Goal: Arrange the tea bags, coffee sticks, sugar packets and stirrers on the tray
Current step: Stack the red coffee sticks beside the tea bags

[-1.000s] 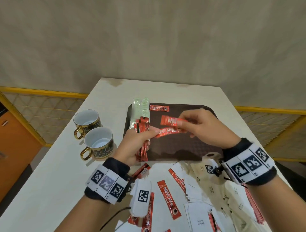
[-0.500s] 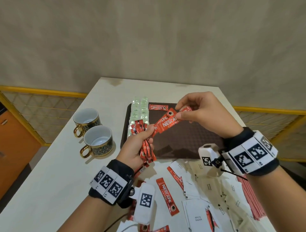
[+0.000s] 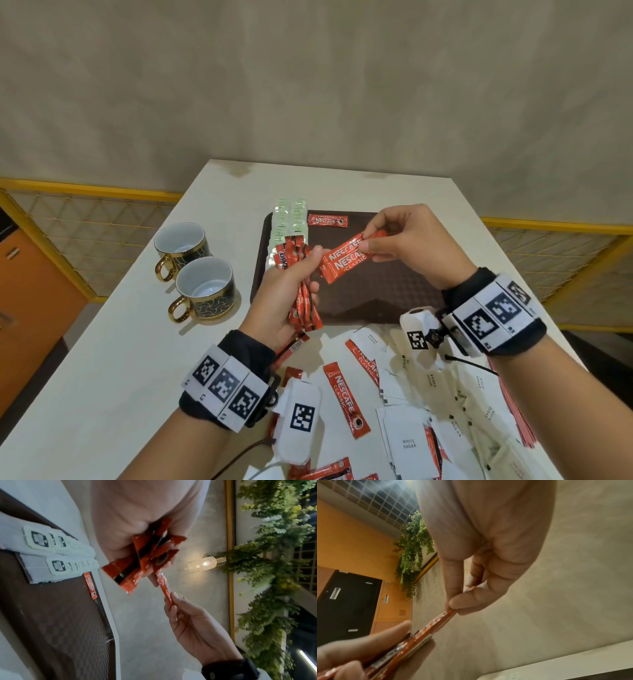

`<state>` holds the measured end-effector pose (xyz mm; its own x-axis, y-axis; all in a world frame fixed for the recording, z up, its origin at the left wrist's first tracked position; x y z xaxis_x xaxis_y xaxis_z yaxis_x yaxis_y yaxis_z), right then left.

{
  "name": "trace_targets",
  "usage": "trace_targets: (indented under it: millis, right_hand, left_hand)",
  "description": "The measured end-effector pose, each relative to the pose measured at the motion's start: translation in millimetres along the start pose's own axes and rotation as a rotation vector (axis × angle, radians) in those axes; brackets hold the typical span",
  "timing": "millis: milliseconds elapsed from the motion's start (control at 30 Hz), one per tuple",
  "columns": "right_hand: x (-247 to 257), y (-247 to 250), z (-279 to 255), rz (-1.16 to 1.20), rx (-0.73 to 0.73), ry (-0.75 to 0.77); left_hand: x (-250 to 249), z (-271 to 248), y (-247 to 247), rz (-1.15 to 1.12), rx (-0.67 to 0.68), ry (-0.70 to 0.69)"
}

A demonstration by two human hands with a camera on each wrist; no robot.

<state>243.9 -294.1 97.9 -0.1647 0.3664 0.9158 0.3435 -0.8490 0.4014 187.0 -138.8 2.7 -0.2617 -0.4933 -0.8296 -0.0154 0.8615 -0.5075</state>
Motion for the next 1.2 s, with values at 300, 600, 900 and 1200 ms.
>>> trace_targets:
  millis: [300,600,900,1200]
  right_hand:
    - [-8.7,-6.8,-6.2,0.141,0.034,-0.025]
    - [-29.4,-3.7,-7.0,0.401,-0.031,-0.108]
    - [-5.9,-38.8,3.5,-0.534,0.199,0.172]
    - [-43.4,-21.4,92.4,-0.714,0.097,0.029]
  left_hand:
    - [-9.2,-5.2,5.7,0.326,-0.137,-0.078]
    - [-21.3,-7.1,5.9,0.349,-0.168,-0.136]
    - [-21.1,0.4,11.4,0.566,-0.209,-0.144]
    - [-16.8,10.8,38.2,0.396,-0.290,-0.134]
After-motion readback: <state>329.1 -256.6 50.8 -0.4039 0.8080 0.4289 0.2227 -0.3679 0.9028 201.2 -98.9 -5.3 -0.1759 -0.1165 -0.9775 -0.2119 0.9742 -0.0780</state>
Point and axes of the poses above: each hand's wrist, its own z-axis towards the middle knuckle, its own y-axis out of the back of the hand, x = y × z, the point moved 10 cm from there along z, towards the middle knuckle, and after that the axes turned 6 degrees about x, right-handed, at the moved point
